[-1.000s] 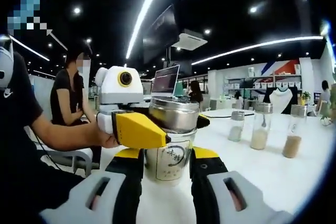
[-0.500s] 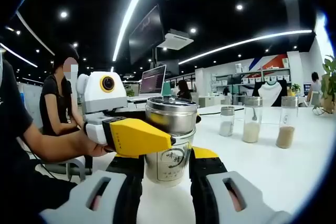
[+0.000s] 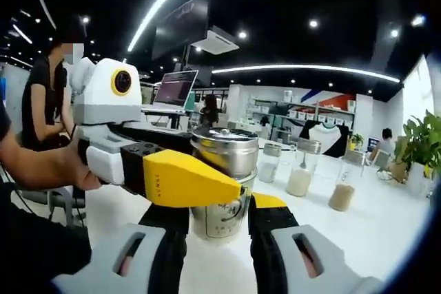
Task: Rotate the seasoning bottle until the label or dispensing opening points toward the visible target arrow and the bottle remains upright within the marked orientation range
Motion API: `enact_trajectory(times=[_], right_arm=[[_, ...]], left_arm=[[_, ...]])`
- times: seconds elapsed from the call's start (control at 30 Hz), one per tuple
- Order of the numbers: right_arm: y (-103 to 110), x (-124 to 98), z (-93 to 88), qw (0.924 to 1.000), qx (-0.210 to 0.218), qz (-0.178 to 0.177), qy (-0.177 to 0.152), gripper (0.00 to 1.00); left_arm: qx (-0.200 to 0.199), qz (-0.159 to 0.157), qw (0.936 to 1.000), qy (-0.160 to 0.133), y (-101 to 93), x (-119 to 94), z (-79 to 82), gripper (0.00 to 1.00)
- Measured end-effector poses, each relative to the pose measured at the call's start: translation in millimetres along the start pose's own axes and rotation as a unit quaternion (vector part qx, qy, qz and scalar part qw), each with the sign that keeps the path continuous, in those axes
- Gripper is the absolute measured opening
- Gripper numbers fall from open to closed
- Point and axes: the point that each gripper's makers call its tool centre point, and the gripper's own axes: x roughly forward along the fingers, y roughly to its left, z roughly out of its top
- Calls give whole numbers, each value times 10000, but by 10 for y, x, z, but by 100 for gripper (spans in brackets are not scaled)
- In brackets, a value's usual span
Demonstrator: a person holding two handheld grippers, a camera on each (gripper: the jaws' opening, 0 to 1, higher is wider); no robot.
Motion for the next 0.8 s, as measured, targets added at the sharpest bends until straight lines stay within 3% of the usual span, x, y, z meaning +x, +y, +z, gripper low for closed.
enact_trajectory(times=[0.1, 0.4, 0.47, 0.6, 0.7, 0.8], right_arm=[[36, -11, 39, 9994, 90, 260, -188, 31], [250, 4, 54, 9935, 319, 1046, -320, 31], [316, -11, 49, 9897, 457, 1323, -299, 31], [377, -31, 70, 9869, 431, 1517, -344, 31], [483, -70, 46, 9804, 521, 1878, -273, 31], [517, -79, 26, 9789, 535, 1961, -194, 32]], left_arm=[[-418, -294, 9987, -72, -13, -51, 34, 36], [-416, -776, 9961, -75, -30, -248, 38, 35], [-627, -993, 9929, -168, -46, -296, 59, 35], [-760, -1250, 9888, -280, -77, -343, 80, 35], [-889, -1704, 9811, -225, -179, -394, 61, 35], [-895, -1741, 9805, -189, -204, -393, 41, 36]])
